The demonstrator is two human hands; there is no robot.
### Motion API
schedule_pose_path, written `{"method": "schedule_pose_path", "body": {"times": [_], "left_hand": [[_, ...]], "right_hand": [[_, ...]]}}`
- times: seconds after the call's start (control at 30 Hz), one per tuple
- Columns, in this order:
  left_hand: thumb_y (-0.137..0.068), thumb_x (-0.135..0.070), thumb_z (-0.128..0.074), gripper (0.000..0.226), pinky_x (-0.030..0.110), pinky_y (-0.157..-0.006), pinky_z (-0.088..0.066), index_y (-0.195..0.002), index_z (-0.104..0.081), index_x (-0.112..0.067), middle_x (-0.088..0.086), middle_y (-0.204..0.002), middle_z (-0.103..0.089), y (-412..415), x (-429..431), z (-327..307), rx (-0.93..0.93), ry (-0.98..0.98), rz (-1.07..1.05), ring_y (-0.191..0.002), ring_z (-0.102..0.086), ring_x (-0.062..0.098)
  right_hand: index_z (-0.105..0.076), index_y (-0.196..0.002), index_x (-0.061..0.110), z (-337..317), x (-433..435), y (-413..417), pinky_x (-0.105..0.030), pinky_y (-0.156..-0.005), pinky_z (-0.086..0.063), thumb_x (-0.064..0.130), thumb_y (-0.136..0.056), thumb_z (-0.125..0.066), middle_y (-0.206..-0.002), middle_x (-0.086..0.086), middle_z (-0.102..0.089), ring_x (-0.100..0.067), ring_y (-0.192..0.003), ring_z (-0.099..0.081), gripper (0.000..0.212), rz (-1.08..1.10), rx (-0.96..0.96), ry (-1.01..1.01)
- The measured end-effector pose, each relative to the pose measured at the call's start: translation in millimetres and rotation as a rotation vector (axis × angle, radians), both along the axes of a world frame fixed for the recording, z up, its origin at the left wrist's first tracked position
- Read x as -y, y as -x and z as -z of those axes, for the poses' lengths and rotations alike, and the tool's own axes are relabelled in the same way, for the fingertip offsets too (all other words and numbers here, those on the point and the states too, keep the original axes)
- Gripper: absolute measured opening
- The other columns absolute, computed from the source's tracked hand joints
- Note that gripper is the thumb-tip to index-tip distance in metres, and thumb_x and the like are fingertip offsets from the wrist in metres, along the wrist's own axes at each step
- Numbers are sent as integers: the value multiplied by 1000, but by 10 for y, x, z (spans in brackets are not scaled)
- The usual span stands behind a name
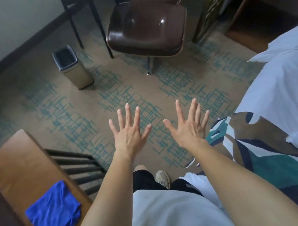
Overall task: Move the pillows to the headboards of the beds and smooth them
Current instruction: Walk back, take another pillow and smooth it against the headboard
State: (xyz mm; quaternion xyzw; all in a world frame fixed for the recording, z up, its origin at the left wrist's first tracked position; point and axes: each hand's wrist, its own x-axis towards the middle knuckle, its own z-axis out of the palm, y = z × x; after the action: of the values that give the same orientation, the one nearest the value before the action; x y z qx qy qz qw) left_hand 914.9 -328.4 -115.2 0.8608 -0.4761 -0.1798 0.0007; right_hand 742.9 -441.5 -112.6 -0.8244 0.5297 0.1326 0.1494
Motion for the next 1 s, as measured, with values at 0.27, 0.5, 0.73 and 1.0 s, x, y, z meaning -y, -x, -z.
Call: {"method": "schedule_pose_path", "body": {"times": [0.27,0.5,0.73,1.0], "left_hand": [[-97,-74,-16,82,66,-121,4,-163,5,-31,1,-170,18,-425,1399,42,1,13,264,-156,17,31],[-98,-72,-19,81,65,-120,6,-163,8,-31,1,-169,22,-724,2622,-37,-3,34,519,-156,18,31],[-98,-72,-22,82,66,-122,5,-163,8,-31,1,-169,22,-726,3645,-125,3,37,751,-156,19,31],[-100,-71,-21,81,66,-121,6,-163,8,-30,1,-169,23,-175,4577,-29,1,10,951,-155,20,32]], "right_hand": [[26,-157,36,42,993,-169,-64,-119,15,80,-92,-3,-164,-24,28,-38,-156,18,84,227,-16,46],[21,-159,37,-62,1753,-410,-64,-120,15,78,-93,-6,-165,-24,25,-39,-156,13,83,481,-1,82],[20,-159,37,-152,2294,-488,-63,-120,15,78,-94,-9,-166,-23,25,-38,-156,15,82,700,11,91],[19,-159,37,-58,2794,-54,-64,-121,13,79,-94,-9,-166,-23,23,-39,-156,14,83,897,-1,101]]}}
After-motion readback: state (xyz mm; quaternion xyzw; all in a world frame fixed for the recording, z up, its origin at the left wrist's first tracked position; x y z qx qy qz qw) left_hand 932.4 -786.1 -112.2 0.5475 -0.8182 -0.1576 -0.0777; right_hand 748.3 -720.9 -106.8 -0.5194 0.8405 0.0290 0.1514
